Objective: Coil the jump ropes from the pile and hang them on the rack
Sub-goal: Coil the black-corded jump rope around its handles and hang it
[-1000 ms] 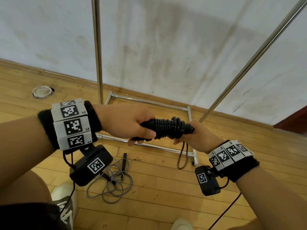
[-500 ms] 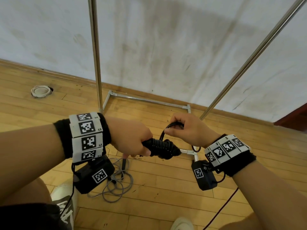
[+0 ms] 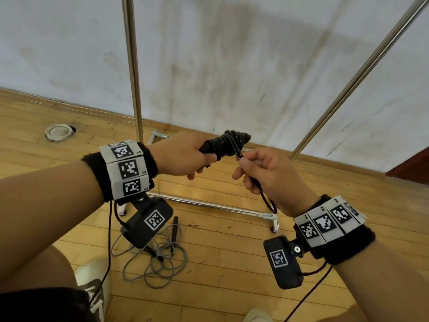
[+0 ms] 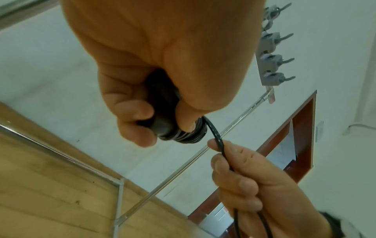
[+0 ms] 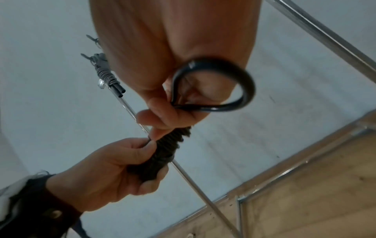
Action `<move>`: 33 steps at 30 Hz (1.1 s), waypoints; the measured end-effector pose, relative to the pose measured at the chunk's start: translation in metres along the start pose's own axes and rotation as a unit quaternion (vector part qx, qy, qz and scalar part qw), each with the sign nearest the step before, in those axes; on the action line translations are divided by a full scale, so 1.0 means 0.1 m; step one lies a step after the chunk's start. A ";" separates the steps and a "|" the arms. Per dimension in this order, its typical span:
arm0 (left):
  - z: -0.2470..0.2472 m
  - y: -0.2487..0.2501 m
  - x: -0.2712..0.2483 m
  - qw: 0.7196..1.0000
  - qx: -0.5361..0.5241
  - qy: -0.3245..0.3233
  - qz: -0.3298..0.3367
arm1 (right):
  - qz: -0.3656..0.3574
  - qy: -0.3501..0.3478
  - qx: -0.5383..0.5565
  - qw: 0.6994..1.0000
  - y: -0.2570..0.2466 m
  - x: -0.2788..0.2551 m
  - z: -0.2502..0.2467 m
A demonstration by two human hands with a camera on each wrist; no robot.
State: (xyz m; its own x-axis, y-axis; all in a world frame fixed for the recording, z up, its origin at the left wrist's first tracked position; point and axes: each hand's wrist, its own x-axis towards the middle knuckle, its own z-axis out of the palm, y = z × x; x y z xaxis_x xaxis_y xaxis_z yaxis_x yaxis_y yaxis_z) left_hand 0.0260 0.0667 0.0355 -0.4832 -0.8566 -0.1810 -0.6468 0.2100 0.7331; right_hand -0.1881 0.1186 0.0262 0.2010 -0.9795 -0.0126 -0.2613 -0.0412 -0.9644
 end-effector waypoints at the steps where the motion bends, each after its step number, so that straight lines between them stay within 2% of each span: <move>1: -0.01 0.02 0.00 1.000 -0.022 0.007 0.012 | 0.003 0.006 0.017 1.000 0.01 0.00 0.01; 5: -0.02 0.09 -0.01 0.993 -0.114 0.009 0.030 | 0.025 0.024 0.028 0.999 0.02 0.00 0.02; 9: -0.04 0.13 -0.04 0.982 -0.179 -0.032 0.054 | 0.031 0.037 -0.037 0.998 0.00 0.01 -0.04; 14: -0.05 0.16 -0.09 0.967 -0.221 -0.089 0.093 | -0.013 0.049 -0.044 0.998 -0.07 0.02 -0.14; 19: -0.07 0.19 -0.13 0.953 -0.238 -0.143 0.118 | -0.056 0.026 0.034 0.998 -0.12 -0.02 -0.08; 22: -0.07 0.18 -0.15 0.953 -0.234 -0.148 0.121 | -0.072 0.010 0.063 0.995 -0.14 -0.04 -0.07; 27: -0.04 0.18 -0.20 0.948 -0.243 -0.179 0.103 | -0.081 -0.034 0.062 0.994 -0.16 -0.07 -0.06; 29: -0.04 0.16 -0.20 0.960 -0.214 -0.155 0.089 | -0.077 -0.025 0.061 0.995 -0.18 -0.08 -0.04; 31: -0.03 0.16 -0.19 0.976 -0.182 -0.078 0.092 | -0.080 0.004 0.041 0.996 -0.19 -0.08 -0.01; 33: -0.02 0.17 -0.17 0.980 -0.170 -0.006 0.104 | -0.082 0.026 0.018 0.996 -0.17 -0.06 0.03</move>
State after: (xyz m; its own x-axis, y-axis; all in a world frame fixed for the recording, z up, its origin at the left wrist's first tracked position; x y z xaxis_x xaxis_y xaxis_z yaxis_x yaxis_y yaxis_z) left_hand 0.0240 0.0842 0.0524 -0.5916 -0.8062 -0.0111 -0.3006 0.2078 0.9308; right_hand -0.1816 0.1257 0.0421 0.1889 -0.9690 0.1592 -0.1954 -0.1960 -0.9609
